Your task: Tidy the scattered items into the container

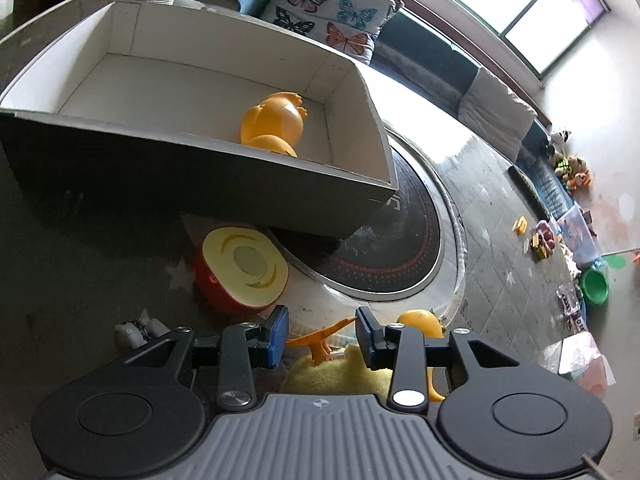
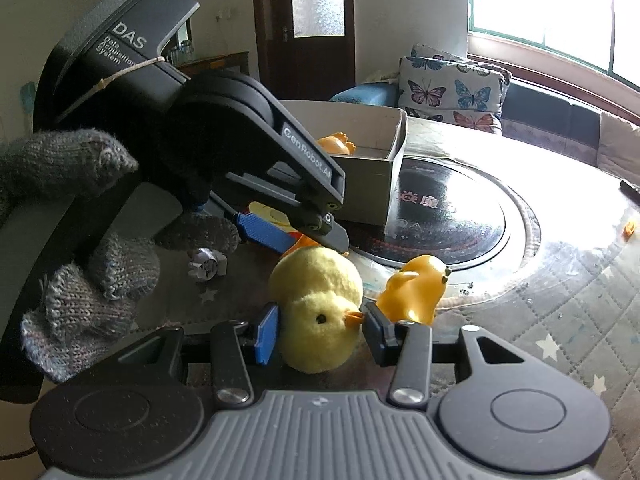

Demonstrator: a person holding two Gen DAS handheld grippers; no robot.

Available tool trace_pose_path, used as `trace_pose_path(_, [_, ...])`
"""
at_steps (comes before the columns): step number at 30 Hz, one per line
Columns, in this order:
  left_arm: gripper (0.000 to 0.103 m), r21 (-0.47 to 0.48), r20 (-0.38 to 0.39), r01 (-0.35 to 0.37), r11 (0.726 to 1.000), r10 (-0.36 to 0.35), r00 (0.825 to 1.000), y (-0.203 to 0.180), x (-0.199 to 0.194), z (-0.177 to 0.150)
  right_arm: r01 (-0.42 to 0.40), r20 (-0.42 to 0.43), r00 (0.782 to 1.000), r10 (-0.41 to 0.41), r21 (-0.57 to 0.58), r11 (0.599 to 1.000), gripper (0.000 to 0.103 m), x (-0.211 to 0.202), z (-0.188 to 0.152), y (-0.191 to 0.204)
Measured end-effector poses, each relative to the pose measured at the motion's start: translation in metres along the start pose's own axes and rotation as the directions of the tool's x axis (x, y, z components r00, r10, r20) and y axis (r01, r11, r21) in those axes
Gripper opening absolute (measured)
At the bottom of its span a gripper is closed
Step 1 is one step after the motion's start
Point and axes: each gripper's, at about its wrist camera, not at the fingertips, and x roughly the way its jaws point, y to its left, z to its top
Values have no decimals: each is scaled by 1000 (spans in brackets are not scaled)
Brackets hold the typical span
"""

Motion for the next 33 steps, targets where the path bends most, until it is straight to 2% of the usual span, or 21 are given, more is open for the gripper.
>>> trace_pose_path(4, [38,-20,-2,28,999,-28,1000,4,0,1,10,-7,1000,-11,-26,1000,45,0,-1,3])
trace_pose_path(11, [36,6,2,54,999,-54,999,3,-5,-2,6,-23,1000,-6,-38,999,44,-3,-5,3])
trace_pose_path(14, [39,37,2,41,998,-41,999,-1,-3,-3,6,-29,1000,-7,-34,999,44,-4,-7,3])
trace_pose_path(18, [39,21,9,42,999,-42,999,3,-1,-5,10,-25,1000,-11,-40,999,44,-4,-5,5])
trace_pose_path(21, [37,34,3,58,998,-58,998,2,-3,-4,8,-26,1000,-9,-42,999,43,-5,-3,5])
trace_pose_path(23, [30,28,2,90,996,-90,996,3,-7,-3,2,-19,1000,-3,-44,999,42,-8,-1,5])
trace_pose_path(26, [29,24,5,119,993,-120,993,2,-12,-1,-14,-4,1000,14,-51,999,40,-14,5,7])
trace_pose_path(29, [29,37,9,111,993,-112,994,2,-13,1,-13,6,1000,14,-74,997,40,-14,10,12])
trace_pose_path(33, [29,-9,-19,92,996,-93,996,12,-8,-1,-11,-5,1000,11,-75,997,40,-11,9,13])
